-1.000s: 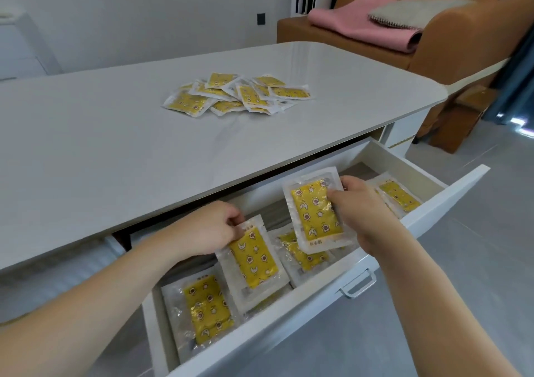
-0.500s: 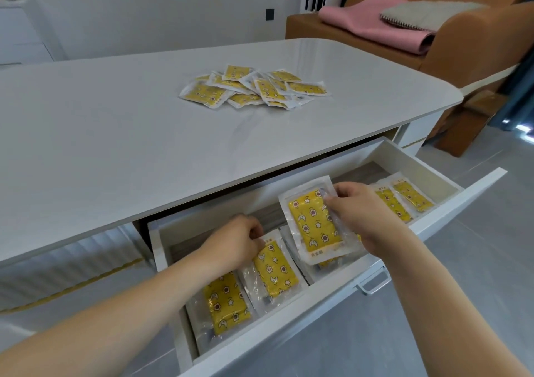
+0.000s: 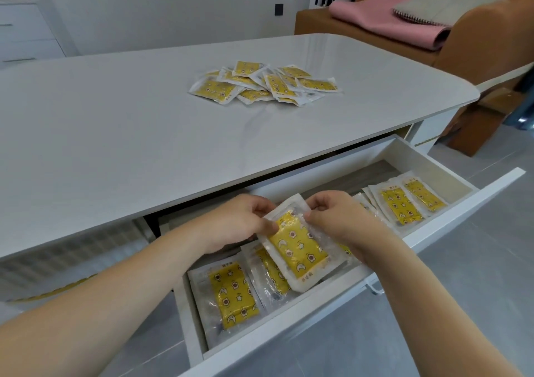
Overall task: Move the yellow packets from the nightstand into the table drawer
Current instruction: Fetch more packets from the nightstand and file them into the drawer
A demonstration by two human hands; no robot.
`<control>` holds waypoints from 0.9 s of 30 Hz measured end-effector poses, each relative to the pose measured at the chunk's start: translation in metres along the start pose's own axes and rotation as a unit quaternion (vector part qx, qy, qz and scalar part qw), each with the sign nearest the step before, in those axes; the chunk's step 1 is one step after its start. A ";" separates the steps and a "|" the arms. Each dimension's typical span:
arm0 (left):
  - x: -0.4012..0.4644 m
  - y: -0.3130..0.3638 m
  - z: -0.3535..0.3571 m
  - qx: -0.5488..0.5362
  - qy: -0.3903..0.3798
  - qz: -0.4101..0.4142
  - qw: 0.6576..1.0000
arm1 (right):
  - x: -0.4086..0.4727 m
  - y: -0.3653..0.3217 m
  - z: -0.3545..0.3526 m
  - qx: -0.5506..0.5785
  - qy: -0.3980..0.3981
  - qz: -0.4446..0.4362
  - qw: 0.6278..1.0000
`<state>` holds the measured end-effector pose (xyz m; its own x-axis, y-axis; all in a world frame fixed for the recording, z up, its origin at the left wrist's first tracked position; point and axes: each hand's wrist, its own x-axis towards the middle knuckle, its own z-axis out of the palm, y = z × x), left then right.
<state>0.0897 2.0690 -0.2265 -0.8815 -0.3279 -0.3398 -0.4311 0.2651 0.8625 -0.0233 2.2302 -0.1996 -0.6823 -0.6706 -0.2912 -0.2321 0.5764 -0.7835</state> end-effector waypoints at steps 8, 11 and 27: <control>-0.017 -0.004 -0.037 0.222 -0.065 -0.146 0.962 | 0.005 0.001 0.014 -0.024 -0.017 -0.015 0.999; -0.021 -0.005 -0.037 0.346 -0.104 -0.170 0.917 | 0.002 -0.001 0.016 -0.123 -0.002 -0.041 0.992; -0.025 -0.012 0.000 0.550 -0.025 -0.144 0.822 | -0.003 -0.007 0.025 -0.208 0.017 -0.076 0.975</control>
<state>0.1169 2.0735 -0.2285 -0.7066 -0.4908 -0.5097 -0.5131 0.8514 -0.1084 -0.0018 2.2168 -0.2072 -0.6389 -0.7515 -0.1646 -0.5892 0.6156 -0.5234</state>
